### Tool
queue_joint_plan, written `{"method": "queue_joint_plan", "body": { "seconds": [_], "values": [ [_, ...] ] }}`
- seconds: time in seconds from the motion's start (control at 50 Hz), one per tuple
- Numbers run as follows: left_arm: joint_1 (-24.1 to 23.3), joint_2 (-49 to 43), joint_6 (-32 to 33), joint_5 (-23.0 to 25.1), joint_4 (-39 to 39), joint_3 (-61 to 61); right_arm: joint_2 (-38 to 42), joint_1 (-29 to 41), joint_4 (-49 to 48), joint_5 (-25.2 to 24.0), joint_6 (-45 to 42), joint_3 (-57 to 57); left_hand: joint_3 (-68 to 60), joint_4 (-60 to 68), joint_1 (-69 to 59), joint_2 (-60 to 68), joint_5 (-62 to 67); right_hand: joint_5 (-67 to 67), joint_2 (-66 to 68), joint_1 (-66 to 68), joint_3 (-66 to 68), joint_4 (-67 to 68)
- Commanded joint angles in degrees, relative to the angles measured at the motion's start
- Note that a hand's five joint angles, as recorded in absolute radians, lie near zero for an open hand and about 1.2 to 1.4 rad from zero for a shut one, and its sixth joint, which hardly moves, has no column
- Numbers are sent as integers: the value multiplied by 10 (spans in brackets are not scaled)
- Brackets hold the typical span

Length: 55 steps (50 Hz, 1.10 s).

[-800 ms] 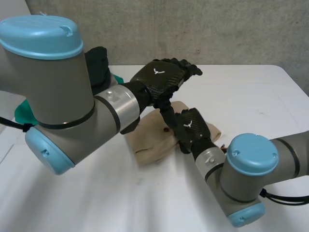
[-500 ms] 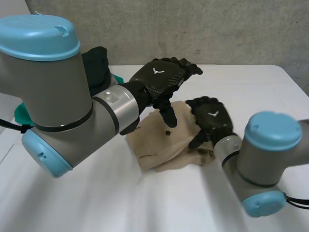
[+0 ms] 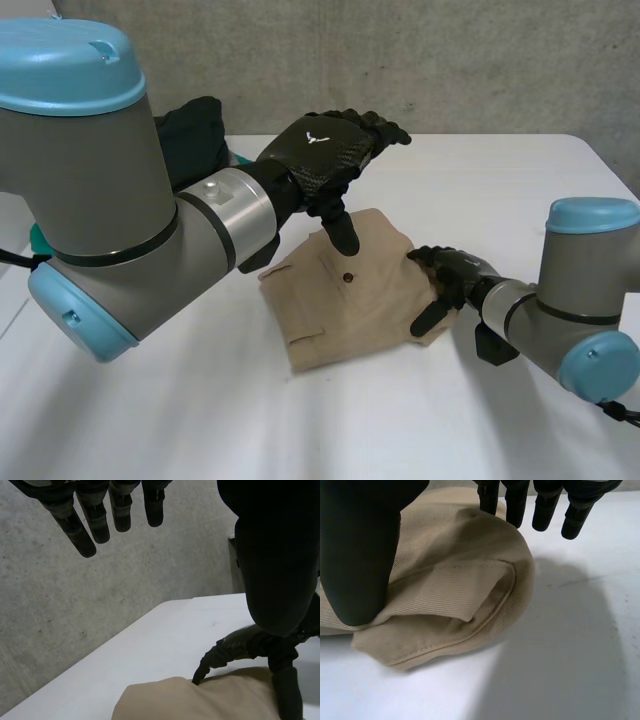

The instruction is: Fold the laundry.

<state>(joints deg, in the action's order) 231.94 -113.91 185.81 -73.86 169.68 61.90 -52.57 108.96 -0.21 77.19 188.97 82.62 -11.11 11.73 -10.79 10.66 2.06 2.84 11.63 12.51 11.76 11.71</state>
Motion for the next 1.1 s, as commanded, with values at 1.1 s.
{"method": "queue_joint_plan", "body": {
  "seconds": [1.1],
  "values": [
    [-35, -14, 6, -5, -1, -35, 407, -334, 47, 164, 5, -709, 1, -7, -3, 4, -10, 83, 95, 86, 94, 94]
  ]
}}
